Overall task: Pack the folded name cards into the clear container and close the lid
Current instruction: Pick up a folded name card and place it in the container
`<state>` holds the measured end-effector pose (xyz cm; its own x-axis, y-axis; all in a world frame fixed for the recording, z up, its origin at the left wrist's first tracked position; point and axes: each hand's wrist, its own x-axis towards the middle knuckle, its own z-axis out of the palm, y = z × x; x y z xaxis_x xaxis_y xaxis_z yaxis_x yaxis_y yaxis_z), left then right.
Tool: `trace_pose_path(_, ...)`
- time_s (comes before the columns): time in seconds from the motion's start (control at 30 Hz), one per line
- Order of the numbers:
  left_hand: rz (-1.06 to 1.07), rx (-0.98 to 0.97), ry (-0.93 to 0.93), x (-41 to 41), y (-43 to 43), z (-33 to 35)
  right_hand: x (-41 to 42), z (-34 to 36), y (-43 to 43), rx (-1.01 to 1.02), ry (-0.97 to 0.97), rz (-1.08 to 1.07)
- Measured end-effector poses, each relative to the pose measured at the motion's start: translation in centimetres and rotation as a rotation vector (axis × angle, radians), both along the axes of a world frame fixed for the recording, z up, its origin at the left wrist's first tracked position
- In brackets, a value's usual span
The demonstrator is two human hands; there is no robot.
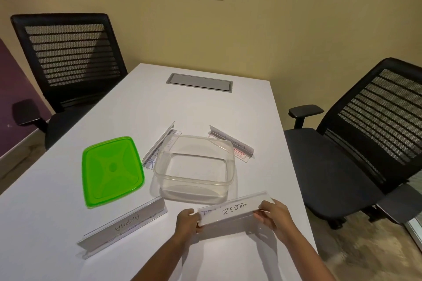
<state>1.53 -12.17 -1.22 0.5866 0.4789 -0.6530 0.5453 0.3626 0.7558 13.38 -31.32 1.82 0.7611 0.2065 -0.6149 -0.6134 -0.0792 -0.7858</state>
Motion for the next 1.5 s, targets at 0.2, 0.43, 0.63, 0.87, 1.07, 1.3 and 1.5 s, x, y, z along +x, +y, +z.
trace_pose_path(0.2, -0.159, 0.109, -0.018, 0.0, -0.6, 0.9, 0.1, 1.5, -1.8, -0.08, -0.123, 0.082)
trace_pose_path(0.43, -0.098, 0.101, -0.096, -0.1, -1.5, 2.1, -0.2, 2.2, -3.1, -0.361, -0.376, 0.169)
trace_pose_path(0.63, -0.05, 0.129, -0.115, -0.3, -1.6, 2.9, -0.6, 2.8, -3.1, -0.429, -0.492, 0.182)
trace_pose_path(0.87, 0.039, 0.111, -0.223, 0.0, 0.1, 5.3, 0.0, 5.1, -2.9, -0.398, -0.517, 0.183)
trace_pose_path(1.07, 0.072, 0.153, -0.313, 1.5, 2.6, 7.5, 0.0, 6.6, -0.5, -0.401, -0.597, 0.19)
trace_pose_path(1.3, 0.143, 0.172, -0.353, 3.3, 7.1, 9.1, 0.4, 8.0, 4.2, -0.397, -0.676, 0.161)
trace_pose_path(1.5, 0.167, 0.221, -0.353, 4.2, 10.9, 9.1, 1.1, 8.2, 8.7, -0.41, -0.67, 0.146)
